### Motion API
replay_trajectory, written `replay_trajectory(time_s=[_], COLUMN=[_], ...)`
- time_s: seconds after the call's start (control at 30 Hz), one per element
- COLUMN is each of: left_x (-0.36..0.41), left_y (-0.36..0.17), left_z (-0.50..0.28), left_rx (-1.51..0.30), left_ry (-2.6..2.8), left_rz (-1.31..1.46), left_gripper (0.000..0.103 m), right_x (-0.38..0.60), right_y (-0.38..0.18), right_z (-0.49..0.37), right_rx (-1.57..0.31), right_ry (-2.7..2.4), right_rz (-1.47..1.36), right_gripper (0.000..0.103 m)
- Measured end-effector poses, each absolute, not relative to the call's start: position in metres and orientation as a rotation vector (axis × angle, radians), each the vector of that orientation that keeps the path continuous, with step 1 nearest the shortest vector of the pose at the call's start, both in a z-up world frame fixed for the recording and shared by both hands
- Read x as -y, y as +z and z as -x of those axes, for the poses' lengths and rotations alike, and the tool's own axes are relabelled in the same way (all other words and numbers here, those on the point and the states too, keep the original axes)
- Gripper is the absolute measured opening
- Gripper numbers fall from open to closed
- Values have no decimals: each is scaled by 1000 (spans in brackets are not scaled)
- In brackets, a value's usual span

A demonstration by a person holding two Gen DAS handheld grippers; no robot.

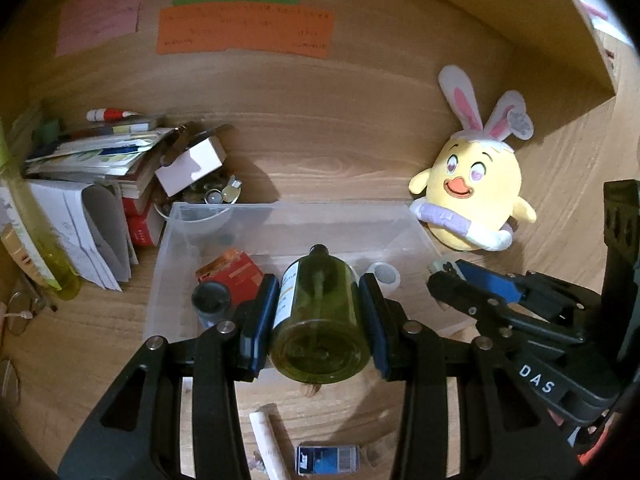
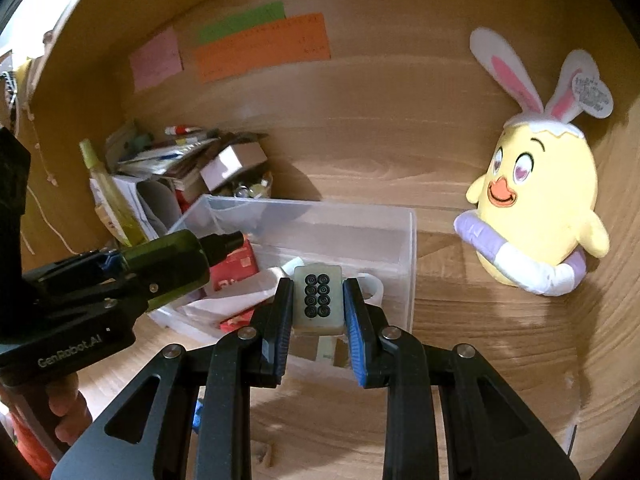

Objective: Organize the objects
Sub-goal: 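Lower the green bottle and mahjong tile into the clear bin and release both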

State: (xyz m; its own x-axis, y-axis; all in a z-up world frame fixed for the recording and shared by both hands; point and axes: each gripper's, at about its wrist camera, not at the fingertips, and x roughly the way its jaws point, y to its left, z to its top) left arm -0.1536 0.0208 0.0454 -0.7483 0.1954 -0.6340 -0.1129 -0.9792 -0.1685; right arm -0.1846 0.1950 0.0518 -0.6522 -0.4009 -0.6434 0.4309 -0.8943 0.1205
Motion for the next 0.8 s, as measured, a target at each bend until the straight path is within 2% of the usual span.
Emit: replay_trajectory(time_s=[0.8], left_x=[-32], left_y=[2], left_z=[195], left_rx=[113], left_ry=[2714], left_rz=[1210], left_gripper=[41], right_x=[-180], right_y=[12], right_z=[211], right_rx=[-166], right_ry=[-2482], right_rz=[-1088], right_gripper=[23])
